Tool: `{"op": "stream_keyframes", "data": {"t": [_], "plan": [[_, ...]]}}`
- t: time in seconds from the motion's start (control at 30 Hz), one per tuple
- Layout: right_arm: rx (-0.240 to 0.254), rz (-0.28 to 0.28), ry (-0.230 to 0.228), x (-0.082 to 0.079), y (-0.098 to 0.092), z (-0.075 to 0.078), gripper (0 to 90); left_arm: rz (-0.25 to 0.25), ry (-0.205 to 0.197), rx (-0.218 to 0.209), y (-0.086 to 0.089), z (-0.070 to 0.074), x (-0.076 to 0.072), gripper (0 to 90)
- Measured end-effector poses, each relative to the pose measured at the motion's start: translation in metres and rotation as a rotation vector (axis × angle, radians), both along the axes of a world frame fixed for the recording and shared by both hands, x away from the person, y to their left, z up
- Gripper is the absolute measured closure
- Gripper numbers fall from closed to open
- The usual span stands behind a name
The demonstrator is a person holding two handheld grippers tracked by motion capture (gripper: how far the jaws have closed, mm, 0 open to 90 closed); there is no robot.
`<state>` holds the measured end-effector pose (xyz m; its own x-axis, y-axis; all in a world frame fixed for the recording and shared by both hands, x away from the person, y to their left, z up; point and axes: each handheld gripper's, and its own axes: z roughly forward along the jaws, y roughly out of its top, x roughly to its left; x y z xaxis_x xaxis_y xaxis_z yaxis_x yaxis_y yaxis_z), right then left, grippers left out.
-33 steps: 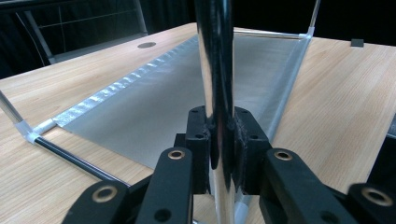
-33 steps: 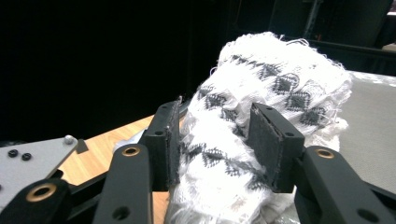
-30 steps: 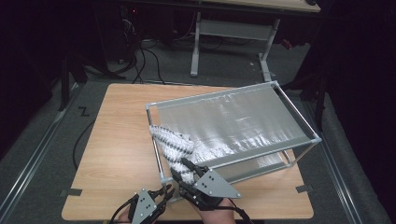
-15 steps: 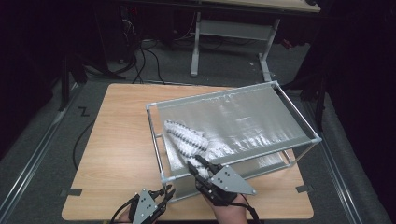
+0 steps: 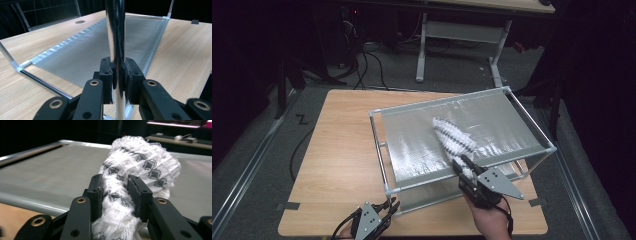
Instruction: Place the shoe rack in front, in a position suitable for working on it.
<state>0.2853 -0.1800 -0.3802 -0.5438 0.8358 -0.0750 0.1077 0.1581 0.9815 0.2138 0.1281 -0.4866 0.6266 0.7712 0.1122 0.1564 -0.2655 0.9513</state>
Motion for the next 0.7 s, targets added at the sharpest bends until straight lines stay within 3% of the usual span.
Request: {"op": "stream_keyframes", "data": {"t": [0.2, 0.47, 0.7], "plan": [[-0.002, -0.098, -0.008, 0.012, -0.039, 0.000, 66.6, -0.009, -0.001, 0.004, 0.001, 0.000, 0.000, 78.5], [0.038, -0.216, 0.004, 0.030, -0.089, 0.001, 67.3, -0.017, -0.002, 0.004, 0.002, 0.000, 0.000, 78.5], [0.026, -0.300, 0.004, 0.044, -0.120, 0.002, 67.3, -0.014, -0.002, 0.004, 0.001, 0.000, -0.001, 78.5]]}}
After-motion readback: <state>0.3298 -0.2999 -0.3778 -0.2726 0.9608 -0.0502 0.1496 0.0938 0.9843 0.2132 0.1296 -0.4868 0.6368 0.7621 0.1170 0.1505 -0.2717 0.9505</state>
